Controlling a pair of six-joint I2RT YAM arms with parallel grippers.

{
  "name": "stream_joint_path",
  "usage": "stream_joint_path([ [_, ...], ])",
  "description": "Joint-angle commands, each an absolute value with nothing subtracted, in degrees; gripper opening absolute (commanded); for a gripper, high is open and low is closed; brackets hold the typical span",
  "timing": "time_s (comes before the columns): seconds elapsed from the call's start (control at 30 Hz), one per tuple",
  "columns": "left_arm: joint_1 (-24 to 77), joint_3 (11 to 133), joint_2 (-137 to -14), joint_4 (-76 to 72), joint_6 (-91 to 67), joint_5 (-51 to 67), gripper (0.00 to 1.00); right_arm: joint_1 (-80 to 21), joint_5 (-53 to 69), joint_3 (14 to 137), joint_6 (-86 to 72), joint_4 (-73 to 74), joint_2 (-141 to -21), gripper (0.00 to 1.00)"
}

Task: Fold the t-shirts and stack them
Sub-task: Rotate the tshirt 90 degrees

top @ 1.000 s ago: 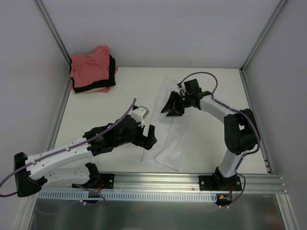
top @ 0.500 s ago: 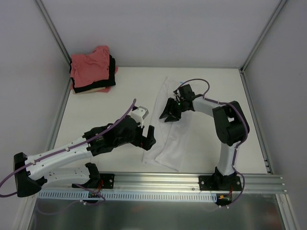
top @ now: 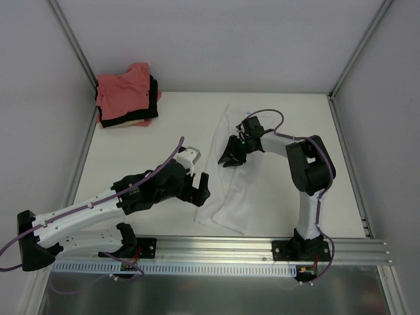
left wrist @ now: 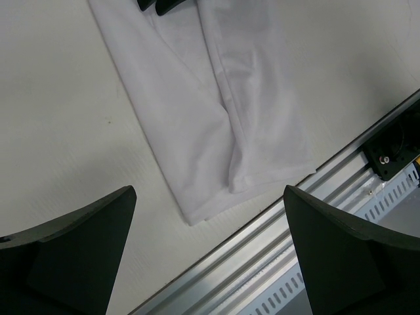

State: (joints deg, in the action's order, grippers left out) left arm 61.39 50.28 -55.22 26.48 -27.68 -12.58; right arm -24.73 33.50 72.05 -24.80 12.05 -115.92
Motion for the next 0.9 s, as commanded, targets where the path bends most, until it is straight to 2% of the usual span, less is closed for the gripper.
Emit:
stream_joint_path([
  [0.0, 60.91, 49.75, -54.05, 26.89, -27.77, -14.15, 0.99, -24.61, 32.34, 74.7, -24.96, 10.72, -116.28, 0.38],
  [0.1, 60.91, 49.75, -53.96, 27.24, -27.69, -14.41, 0.99, -24.61, 32.17, 75.32, -24.79, 11.16, -116.72, 0.35],
  [0.2, 60.91, 49.57, -53.53, 27.77, -27.69, -14.76, 0.99, -24.61, 31.73, 75.67, -24.96, 11.16, -117.33, 0.28],
  [0.3, 60.91, 49.31, -52.65, 28.21, -27.77, -15.12, 0.99, -24.52, 31.12, 75.41, -25.14, 10.9, -117.42, 0.16],
  [0.47, 60.91, 48.78, -51.68, 28.74, -27.77, -15.73, 0.99, -24.61, 30.94, 75.41, -25.14, 11.08, -117.86, 0.14],
  [0.6, 60.91, 48.43, -50.89, 29.0, -27.95, -16.08, 0.99, -24.52, 30.59, 74.54, -25.14, 10.99, -117.69, 0.01],
  [0.87, 60.91, 47.73, -50.19, 29.44, -28.12, -16.35, 0.99, -23.29, 29.18, 71.9, -24.35, 12.39, -113.12, 0.0],
])
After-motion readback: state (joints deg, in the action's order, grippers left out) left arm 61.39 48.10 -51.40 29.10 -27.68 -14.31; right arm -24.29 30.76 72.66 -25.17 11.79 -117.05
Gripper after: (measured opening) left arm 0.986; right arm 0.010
